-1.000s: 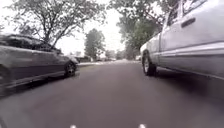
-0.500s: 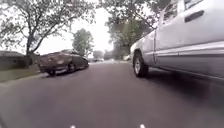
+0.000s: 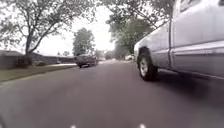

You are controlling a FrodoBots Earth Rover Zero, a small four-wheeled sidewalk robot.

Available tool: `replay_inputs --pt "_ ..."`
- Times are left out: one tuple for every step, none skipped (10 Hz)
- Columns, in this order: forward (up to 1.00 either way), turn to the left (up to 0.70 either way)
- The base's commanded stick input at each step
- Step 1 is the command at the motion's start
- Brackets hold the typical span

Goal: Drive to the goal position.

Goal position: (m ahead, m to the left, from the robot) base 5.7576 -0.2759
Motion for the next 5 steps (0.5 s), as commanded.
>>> replay_inputs --pt "1.0 -0.03" --pt "1.0 -0.03" --pt "1.0 -0.03" --pt "1.0 -0.03" --pt "1.0 -0.3"
